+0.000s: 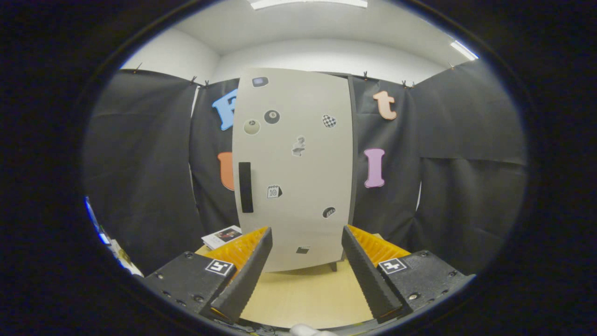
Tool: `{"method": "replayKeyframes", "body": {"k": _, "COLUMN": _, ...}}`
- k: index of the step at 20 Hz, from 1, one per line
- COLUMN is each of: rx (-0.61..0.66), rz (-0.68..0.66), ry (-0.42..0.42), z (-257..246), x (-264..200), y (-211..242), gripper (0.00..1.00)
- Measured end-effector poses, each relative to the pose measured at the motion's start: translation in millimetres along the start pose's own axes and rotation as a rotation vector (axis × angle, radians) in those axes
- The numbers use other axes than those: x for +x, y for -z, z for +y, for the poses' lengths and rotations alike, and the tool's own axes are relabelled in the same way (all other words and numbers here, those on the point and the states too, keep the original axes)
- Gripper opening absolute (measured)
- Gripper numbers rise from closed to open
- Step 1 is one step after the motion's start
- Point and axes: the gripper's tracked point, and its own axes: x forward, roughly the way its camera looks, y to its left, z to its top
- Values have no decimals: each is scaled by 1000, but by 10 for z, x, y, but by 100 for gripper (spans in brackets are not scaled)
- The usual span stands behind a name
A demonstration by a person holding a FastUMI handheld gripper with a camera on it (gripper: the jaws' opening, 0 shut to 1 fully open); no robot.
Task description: Open the shoe cabinet door, grab the shoes and put them into the shoe cabinet, then close the shoe cabinet door.
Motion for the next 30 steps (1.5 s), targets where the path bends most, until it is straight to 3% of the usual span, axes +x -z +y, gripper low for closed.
{"method": "replayKeyframes", "body": {"k": 9, "rx": -21, "rz": 0, "ry": -39, "z": 179, "x": 111, "y": -47, "gripper": 98}}
{"method": "replayKeyframes", "body": {"k": 20, "rx": -47, "rz": -1, "ry": 2, "z": 19, "x": 295, "y": -176, "gripper": 98}}
{"method": "replayKeyframes", "body": {"k": 30, "rx": -59, "rz": 4, "ry": -33, "z": 148, "x": 297, "y": -138, "gripper": 98}}
